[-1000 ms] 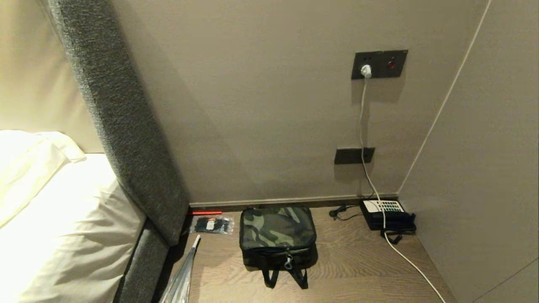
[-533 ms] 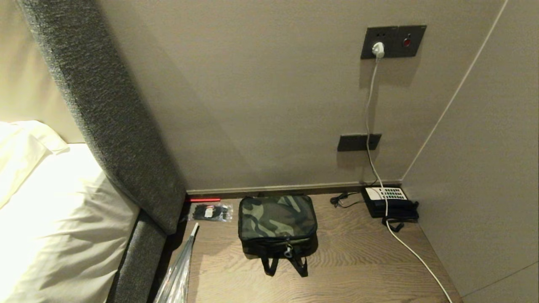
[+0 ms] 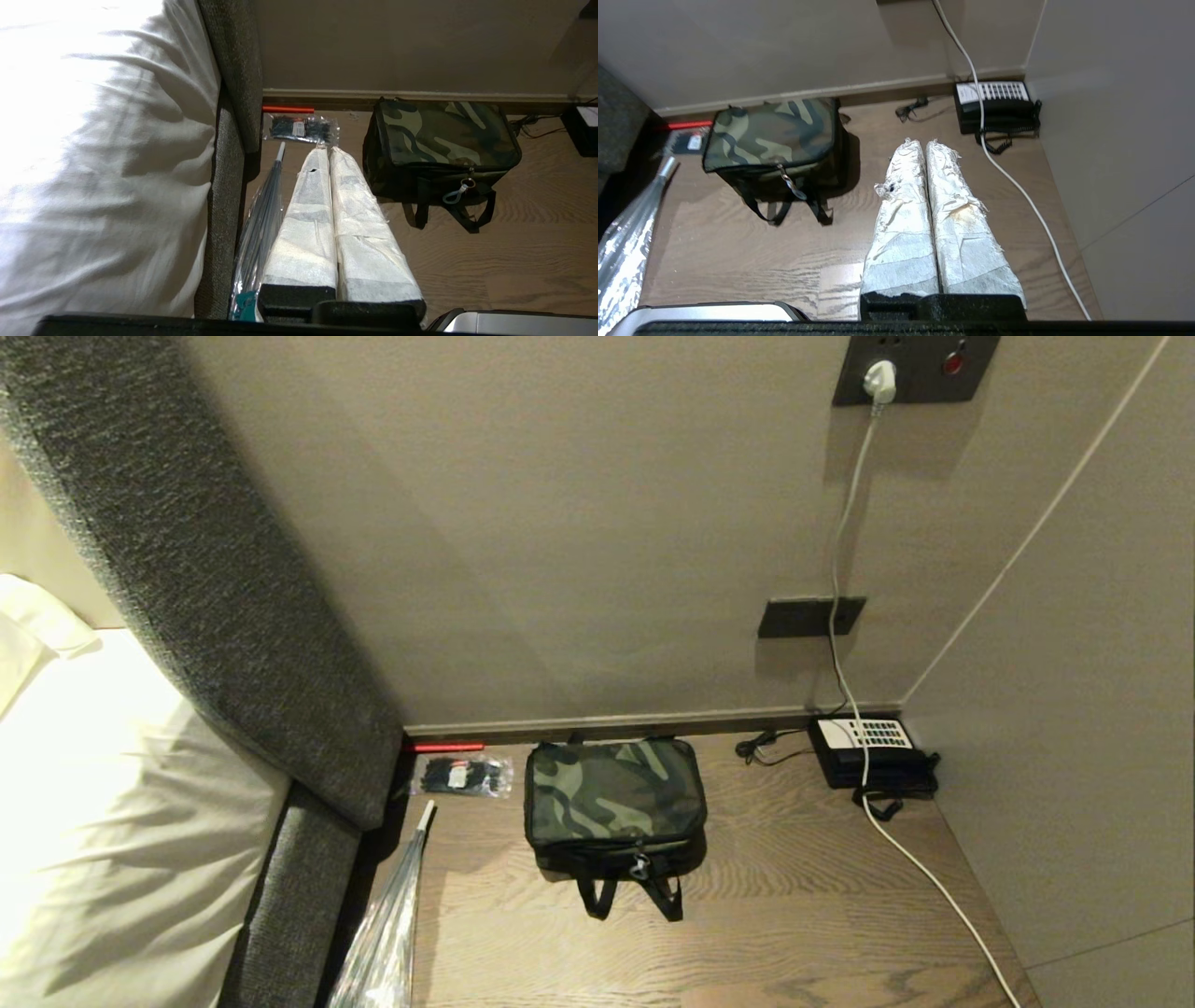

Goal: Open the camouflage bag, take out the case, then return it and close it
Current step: Open the top of the storage box

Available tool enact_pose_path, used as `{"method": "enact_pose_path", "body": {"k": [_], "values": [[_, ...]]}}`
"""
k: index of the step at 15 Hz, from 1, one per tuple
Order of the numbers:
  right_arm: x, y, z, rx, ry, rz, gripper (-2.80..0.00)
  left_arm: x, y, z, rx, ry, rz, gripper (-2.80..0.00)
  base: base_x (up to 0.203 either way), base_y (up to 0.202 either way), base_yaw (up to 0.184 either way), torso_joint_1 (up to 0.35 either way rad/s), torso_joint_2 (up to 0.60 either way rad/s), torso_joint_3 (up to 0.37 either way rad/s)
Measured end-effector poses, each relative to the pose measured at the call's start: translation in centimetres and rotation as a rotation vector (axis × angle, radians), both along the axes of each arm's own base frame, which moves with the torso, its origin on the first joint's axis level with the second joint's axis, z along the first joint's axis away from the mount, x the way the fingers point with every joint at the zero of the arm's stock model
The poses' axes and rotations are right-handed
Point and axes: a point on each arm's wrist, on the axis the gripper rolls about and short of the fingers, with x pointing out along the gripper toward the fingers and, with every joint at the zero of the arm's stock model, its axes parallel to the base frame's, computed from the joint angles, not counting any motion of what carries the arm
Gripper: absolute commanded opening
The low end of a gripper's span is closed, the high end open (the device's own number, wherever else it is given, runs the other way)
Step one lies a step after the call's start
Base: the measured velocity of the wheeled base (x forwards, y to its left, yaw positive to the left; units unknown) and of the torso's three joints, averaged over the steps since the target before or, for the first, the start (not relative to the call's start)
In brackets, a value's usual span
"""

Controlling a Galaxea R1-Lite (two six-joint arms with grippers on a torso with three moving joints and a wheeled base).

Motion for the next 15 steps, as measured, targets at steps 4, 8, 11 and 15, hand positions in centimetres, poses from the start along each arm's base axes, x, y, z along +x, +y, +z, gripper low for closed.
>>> {"method": "enact_pose_path", "body": {"k": [4, 8, 11, 15], "values": [[0.0, 0.0, 0.0, 0.0, 0.0, 0.0, -2.8, 0.0, 0.0, 0.0, 0.0, 0.0, 0.0, -2.8, 0.0, 0.0, 0.0, 0.002, 0.0, -0.195], [0.0, 0.0, 0.0, 0.0, 0.0, 0.0, -2.8, 0.0, 0.0, 0.0, 0.0, 0.0, 0.0, -2.8, 0.0, 0.0, 0.0, 0.001, 0.0, -0.199], [0.0, 0.0, 0.0, 0.0, 0.0, 0.0, -2.8, 0.0, 0.0, 0.01, 0.0, -0.001, 0.0, -2.8, 0.0, 0.0, 0.0, 0.003, 0.0, -0.199], [0.0, 0.0, 0.0, 0.0, 0.0, 0.0, -2.8, 0.0, 0.0, 0.01, 0.0, 0.0, 0.0, -2.8, 0.0, 0.0, 0.0, 0.001, 0.0, -0.194]]}}
